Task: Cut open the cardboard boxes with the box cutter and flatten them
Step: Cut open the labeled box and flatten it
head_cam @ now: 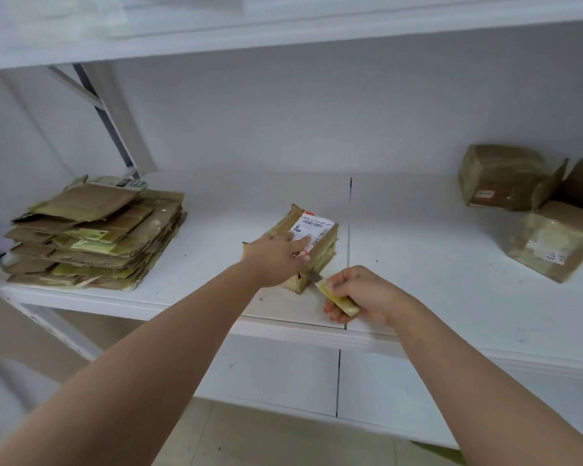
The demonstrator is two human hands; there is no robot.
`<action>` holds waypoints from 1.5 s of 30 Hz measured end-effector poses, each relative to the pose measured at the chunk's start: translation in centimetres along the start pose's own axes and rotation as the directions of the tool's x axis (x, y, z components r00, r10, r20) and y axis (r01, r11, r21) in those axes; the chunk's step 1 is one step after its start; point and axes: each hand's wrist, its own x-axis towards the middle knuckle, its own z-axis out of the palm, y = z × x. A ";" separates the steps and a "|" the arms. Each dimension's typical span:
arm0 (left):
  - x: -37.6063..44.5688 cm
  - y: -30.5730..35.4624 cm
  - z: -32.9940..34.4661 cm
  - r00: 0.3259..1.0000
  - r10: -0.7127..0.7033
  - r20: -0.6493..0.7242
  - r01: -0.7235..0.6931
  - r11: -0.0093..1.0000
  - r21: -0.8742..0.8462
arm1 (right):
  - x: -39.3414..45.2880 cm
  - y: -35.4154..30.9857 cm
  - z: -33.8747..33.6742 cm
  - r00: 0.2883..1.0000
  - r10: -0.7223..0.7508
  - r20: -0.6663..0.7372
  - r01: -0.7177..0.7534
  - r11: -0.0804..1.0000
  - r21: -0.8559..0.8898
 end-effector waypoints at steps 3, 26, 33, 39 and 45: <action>-0.6 -0.7 -0.6 0.999 0.053 -0.009 -0.053 0.999 0.001 | 0.1 0.6 -1.3 0.997 0.057 0.057 -0.058 0.998 0.023; 0.3 0.1 3.6 0.898 0.044 -0.437 0.090 0.956 0.280 | 3.3 0.9 0.8 0.766 -0.424 -0.482 0.064 0.798 -0.600; 0.5 -2.5 1.7 0.854 0.308 -0.420 -0.194 0.937 0.292 | 2.9 -0.6 0.3 0.617 -0.717 -0.326 0.233 0.562 -0.794; -0.6 -4.3 1.2 0.743 0.427 -0.516 -0.309 0.902 0.301 | 3.3 -2.1 0.9 0.599 -0.794 -0.102 0.205 0.275 -0.939; -0.7 -4.6 1.2 0.681 0.473 -0.559 -0.294 0.876 0.383 | 3.8 -2.6 0.9 0.497 -0.868 0.002 0.244 0.137 -0.960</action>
